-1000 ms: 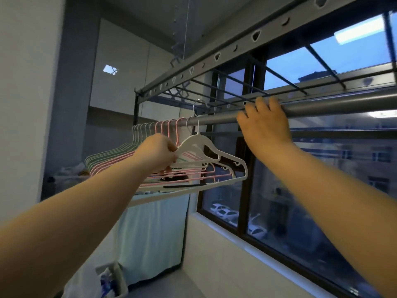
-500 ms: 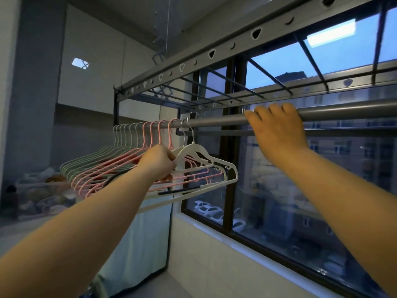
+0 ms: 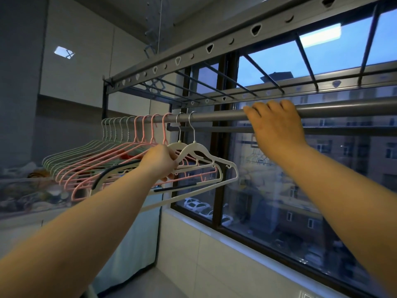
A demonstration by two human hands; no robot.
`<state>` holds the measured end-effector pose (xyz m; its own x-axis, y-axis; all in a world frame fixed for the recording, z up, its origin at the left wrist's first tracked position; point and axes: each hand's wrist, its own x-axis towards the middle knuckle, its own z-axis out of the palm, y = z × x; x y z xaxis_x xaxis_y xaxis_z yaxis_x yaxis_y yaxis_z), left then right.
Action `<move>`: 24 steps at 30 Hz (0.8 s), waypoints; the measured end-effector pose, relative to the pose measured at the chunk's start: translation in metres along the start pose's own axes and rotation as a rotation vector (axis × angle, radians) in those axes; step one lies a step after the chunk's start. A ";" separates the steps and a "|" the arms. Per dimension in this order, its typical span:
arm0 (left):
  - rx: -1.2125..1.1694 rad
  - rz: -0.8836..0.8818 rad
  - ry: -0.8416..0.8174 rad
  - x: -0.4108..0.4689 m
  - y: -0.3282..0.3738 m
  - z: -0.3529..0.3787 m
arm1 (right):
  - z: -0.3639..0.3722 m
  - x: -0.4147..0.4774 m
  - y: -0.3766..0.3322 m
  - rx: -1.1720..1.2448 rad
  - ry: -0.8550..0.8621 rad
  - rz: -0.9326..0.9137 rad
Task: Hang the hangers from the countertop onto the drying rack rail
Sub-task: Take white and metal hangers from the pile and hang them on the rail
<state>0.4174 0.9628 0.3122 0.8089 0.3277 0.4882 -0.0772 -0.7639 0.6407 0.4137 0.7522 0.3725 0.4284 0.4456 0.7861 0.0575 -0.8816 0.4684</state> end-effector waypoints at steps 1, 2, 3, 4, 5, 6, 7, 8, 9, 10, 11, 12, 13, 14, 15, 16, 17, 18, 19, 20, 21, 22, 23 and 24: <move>0.010 0.005 0.005 -0.001 0.000 -0.002 | 0.000 0.000 0.000 -0.002 0.005 -0.002; 0.028 0.012 0.012 -0.002 0.001 -0.004 | 0.000 0.000 0.001 0.008 0.015 0.000; 0.056 0.024 0.024 -0.003 0.001 -0.005 | 0.001 0.000 0.001 0.019 0.020 0.006; 0.093 0.040 0.040 -0.005 0.002 -0.007 | 0.003 -0.001 0.001 0.032 0.037 0.009; 0.130 0.058 0.060 -0.008 0.002 -0.008 | 0.005 -0.002 0.001 0.034 0.073 0.001; 0.152 0.077 0.087 -0.011 0.003 -0.009 | 0.008 -0.004 0.001 0.027 0.123 -0.014; 0.151 0.101 0.117 -0.015 0.004 -0.010 | 0.011 -0.005 0.001 0.030 0.182 -0.028; 0.134 0.136 0.149 -0.019 0.005 -0.011 | 0.014 -0.008 0.001 0.031 0.222 -0.034; 0.125 0.189 0.181 -0.024 0.006 -0.010 | 0.014 -0.012 0.000 0.025 0.232 -0.035; 0.122 0.248 0.201 -0.029 0.006 -0.010 | 0.015 -0.017 -0.002 0.018 0.226 -0.044; 0.112 0.306 0.203 -0.035 0.007 -0.008 | 0.016 -0.022 -0.004 0.021 0.230 -0.053; 0.090 0.356 0.193 -0.041 0.007 -0.006 | 0.016 -0.028 -0.005 0.038 0.243 -0.061; 0.055 0.396 0.168 -0.047 0.008 -0.002 | 0.018 -0.035 -0.006 0.073 0.256 -0.071; 0.016 0.421 0.128 -0.054 0.008 0.002 | 0.021 -0.043 -0.005 0.114 0.256 -0.072; -0.022 0.434 0.076 -0.060 0.009 0.009 | 0.024 -0.053 -0.005 0.141 0.259 -0.067; -0.056 0.442 0.010 -0.066 0.009 0.017 | 0.028 -0.065 -0.003 0.169 0.257 -0.064; -0.089 0.446 -0.067 -0.072 0.010 0.026 | 0.032 -0.079 0.000 0.198 0.241 -0.047; -0.121 0.445 -0.159 -0.078 0.011 0.037 | 0.034 -0.094 0.004 0.234 0.194 -0.020; -0.151 0.452 -0.256 -0.085 0.011 0.049 | 0.036 -0.110 0.009 0.280 0.138 0.024; -0.182 0.470 -0.350 -0.092 0.013 0.061 | 0.035 -0.127 0.015 0.328 0.060 0.092; -0.216 0.489 -0.432 -0.099 0.015 0.074 | 0.034 -0.145 0.022 0.366 -0.016 0.173; -0.248 0.502 -0.496 -0.109 0.019 0.087 | 0.034 -0.164 0.030 0.395 -0.114 0.258; -0.277 0.503 -0.545 -0.118 0.024 0.101 | 0.033 -0.185 0.040 0.433 -0.193 0.329; -0.303 0.494 -0.592 -0.129 0.029 0.115 | 0.030 -0.205 0.050 0.465 -0.236 0.394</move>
<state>0.3777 0.8342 0.1992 0.8074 -0.4176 0.4167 -0.5891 -0.5329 0.6074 0.3555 0.6123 0.2223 0.6807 0.0754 0.7286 0.2166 -0.9709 -0.1018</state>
